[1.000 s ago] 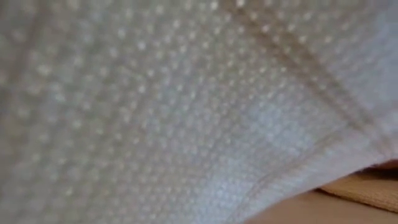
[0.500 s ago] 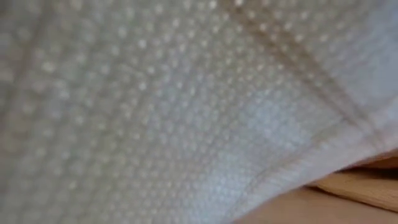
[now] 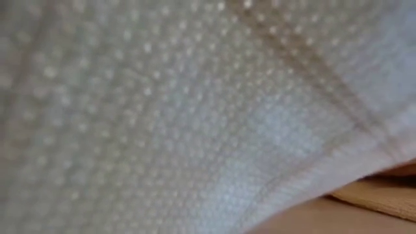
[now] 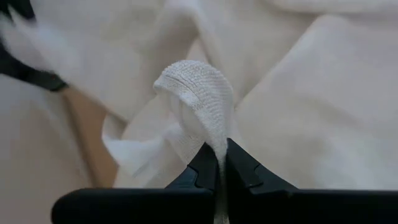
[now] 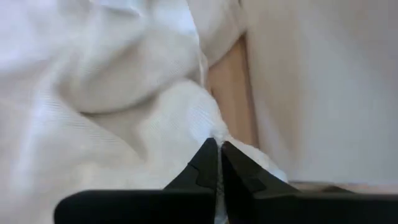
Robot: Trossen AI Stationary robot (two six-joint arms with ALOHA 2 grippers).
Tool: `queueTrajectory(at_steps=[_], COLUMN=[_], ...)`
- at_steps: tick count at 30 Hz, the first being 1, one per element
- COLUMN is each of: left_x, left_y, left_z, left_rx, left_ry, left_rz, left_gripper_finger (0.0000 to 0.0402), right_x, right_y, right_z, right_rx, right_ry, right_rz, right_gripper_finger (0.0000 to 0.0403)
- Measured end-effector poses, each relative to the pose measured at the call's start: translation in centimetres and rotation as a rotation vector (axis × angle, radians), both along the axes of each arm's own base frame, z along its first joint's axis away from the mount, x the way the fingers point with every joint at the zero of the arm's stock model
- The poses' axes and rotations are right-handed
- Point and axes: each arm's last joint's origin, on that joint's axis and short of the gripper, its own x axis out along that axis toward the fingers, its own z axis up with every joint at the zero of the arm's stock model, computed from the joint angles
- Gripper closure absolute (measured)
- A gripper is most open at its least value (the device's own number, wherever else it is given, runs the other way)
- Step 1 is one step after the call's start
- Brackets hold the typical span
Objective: Fold towel
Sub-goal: Fold the white patterned towel
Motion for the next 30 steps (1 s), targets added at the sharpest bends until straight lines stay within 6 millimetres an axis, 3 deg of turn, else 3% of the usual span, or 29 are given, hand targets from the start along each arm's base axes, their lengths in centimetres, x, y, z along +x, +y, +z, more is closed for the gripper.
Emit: queueTrajectory(at_steps=[6,11,20,30], left_x=[-0.3,-0.2,-0.9,-1.5], left_y=[0.7,1.8,5.2,7.1], left_z=[1.2,4.3,9.0,11.5], left_rx=[0.199,0.394,0.508,0.518], left_ry=[-0.088,-0.326,-0.59,-0.742], left_rz=[0.105,0.321,0.498,0.531], left_gripper_finger=[0.0394,0.0394,0.0394,0.0394], right_x=[-3.2,-5.6,-8.0,-11.0], right_y=[2.8,5.4,9.7,10.1], right_z=[6.5,10.3,13.1,16.2], right_rx=[-0.044,-0.038,-0.124,-0.288], right_ry=[-0.067,-0.15,-0.281,-0.36], right_rz=[-0.001,0.07,0.228,0.209], right_gripper_finger=[0.0402,0.0402,0.0403,0.0403])
